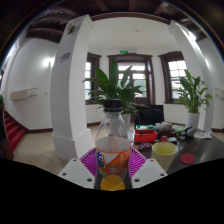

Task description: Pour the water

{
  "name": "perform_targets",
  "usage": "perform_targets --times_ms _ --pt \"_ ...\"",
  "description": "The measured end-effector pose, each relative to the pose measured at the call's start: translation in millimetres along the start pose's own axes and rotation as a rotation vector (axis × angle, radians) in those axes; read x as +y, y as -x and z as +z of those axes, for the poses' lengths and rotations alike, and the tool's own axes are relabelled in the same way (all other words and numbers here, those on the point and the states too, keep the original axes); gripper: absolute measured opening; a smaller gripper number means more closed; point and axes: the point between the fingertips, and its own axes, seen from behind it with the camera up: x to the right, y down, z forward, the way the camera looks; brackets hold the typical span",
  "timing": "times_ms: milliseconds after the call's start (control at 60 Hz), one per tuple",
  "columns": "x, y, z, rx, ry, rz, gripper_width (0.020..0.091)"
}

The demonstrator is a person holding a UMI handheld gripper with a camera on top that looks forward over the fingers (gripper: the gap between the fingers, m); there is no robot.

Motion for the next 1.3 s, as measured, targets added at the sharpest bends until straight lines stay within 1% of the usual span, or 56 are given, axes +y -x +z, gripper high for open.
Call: perform_targets --times_ms 100,300,417,617,750,833,883,967,1000,1133,1150,1167,1250,1267,1300 --pt "-1.7 -5.8 9.6 -0.025 0.008 0.127 0.0362" --pt "-11.0 -16.3 30.1 -0.067 0.031 0.581 0.0363" --pt "-22.7 -24.1 39.3 -0.075 0.017 0.899 0.0364" --pt "-35.9 -53.2 53.8 -0.079 -0.048 1.45 0.0368" --pt "-41.5 -61.1 61.4 -0.095 -0.07 1.697 0.0364" --pt "-44.6 -60.1 58.0 -0.114 -0.062 1.83 0.0366" --pt "-42.8 -63.5 70.5 -0.111 -0.082 1.902 0.0367" --pt "-38.8 -67.8 74.3 -0.115 -0.099 1.99 0.0367" --pt "-36.6 -64.3 64.9 -0.108 -0.095 1.997 0.0366" --pt "-32.5 -61.0 69.9 -0.094 -0.048 1.959 0.0367" --pt "-27.2 -56.2 60.4 -0.095 -0.046 1.951 0.0366" --pt "-30.1 -58.5 69.1 -0.094 -0.041 1.945 0.0367" --pt "-37.6 -59.3 70.3 -0.095 -0.04 1.864 0.0368" --pt "-32.4 -52.3 56.6 -0.097 -0.042 1.828 0.0366" --pt "-39.1 -49.1 61.5 -0.093 -0.019 1.752 0.0366"
